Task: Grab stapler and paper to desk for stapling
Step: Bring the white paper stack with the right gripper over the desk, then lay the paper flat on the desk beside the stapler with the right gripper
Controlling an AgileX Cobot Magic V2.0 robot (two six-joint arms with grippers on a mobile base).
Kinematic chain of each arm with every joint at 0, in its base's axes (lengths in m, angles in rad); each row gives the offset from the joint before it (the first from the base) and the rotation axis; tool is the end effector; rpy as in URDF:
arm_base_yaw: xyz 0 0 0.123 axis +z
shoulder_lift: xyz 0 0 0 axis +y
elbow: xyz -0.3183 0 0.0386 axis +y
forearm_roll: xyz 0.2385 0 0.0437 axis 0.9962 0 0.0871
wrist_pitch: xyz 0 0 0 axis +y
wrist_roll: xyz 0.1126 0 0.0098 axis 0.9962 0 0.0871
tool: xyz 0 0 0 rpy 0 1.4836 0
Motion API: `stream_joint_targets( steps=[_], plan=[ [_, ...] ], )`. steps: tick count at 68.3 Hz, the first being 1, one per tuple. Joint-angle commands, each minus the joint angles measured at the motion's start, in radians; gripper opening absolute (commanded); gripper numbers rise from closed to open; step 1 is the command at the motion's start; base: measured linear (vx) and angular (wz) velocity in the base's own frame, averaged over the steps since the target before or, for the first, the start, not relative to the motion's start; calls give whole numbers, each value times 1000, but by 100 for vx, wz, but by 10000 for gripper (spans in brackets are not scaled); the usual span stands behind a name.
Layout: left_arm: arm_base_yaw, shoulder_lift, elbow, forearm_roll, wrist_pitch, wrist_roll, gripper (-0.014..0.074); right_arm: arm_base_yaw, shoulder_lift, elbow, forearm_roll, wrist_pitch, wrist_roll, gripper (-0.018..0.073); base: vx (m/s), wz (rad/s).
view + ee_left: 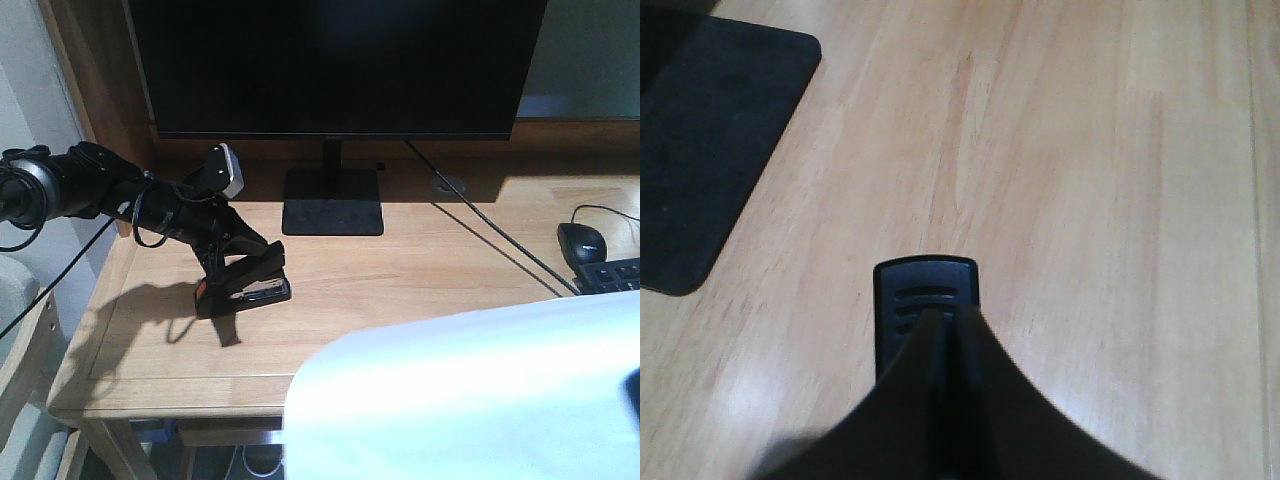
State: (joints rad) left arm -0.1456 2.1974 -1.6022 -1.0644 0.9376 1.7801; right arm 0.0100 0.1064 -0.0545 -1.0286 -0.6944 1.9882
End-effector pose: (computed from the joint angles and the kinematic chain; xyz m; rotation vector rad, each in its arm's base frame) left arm 0.4602 -0.1480 0.1895 1.4242 1.8567 -0.6556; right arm 0.0129 0.0621 0.2668 0.1252 1.3018 1.2715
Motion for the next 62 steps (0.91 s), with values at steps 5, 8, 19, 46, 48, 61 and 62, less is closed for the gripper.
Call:
stream_joint_targets(
  steps=[5, 8, 19, 46, 48, 61, 62],
  plan=[
    [-2, -64, -26, -53, 20, -9, -6, 1, 124, -137, -433, -163, 138, -2, 0, 0],
    [-2, -64, -26, -53, 20, -9, -6, 1, 167, -168, -495, -216, 138, -2, 0, 0],
    [-2, -64, -26, -53, 20, -9, -6, 1, 330, -262, -659, -346, 138, -2, 0, 0],
    [-2, -64, -26, -53, 20, -9, -6, 1, 651, -374, -769, -397, 13, -2, 0, 0],
    [-2, -64, -26, -53, 20, -9, -6, 1, 672, -382, -769, -397, 0, -2, 0, 0],
    [-2, -64, -26, -53, 20, -9, -6, 2, 801, -439, -768, -430, -69, -2, 0, 0],
    [-2, -64, -26, -53, 20, -9, -6, 2, 806, -442, -768, -432, -70, -2, 0, 0]
  ],
)
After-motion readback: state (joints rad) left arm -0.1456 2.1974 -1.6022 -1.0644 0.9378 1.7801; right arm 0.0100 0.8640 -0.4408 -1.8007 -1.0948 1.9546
